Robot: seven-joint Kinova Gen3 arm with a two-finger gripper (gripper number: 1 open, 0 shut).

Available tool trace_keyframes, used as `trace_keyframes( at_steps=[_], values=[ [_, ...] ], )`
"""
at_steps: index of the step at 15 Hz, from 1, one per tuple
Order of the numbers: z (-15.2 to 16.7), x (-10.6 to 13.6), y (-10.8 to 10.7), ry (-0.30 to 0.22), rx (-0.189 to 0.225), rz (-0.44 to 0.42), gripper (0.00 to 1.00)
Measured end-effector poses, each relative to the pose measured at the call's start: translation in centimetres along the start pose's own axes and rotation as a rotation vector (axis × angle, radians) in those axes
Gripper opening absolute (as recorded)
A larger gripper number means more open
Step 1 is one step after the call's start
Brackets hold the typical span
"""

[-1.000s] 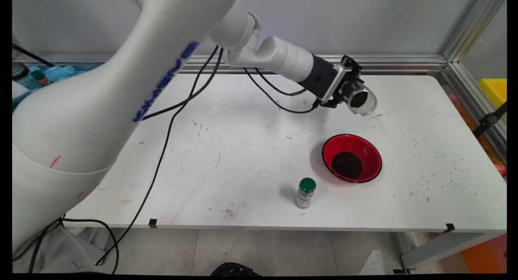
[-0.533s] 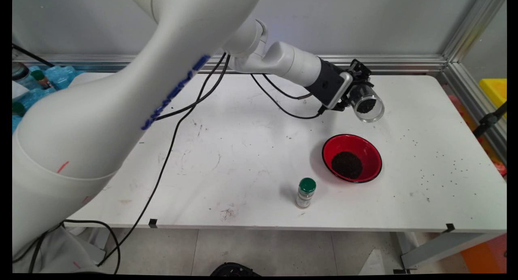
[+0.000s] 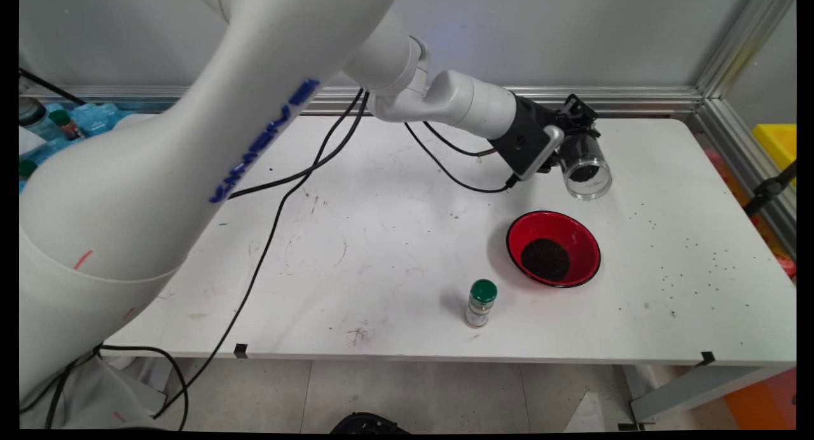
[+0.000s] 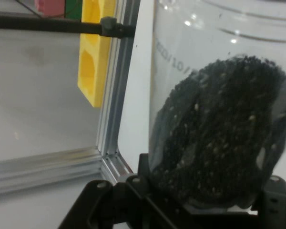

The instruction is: Pour the black seasoning powder in the red bowl

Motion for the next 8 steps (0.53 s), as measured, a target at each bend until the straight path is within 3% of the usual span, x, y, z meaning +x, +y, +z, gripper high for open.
trace_keyframes(
  at_steps=[8],
  values=[
    [0.61, 1.1, 0.53, -0.024, 0.013, 0.149, 0.0]
  ],
)
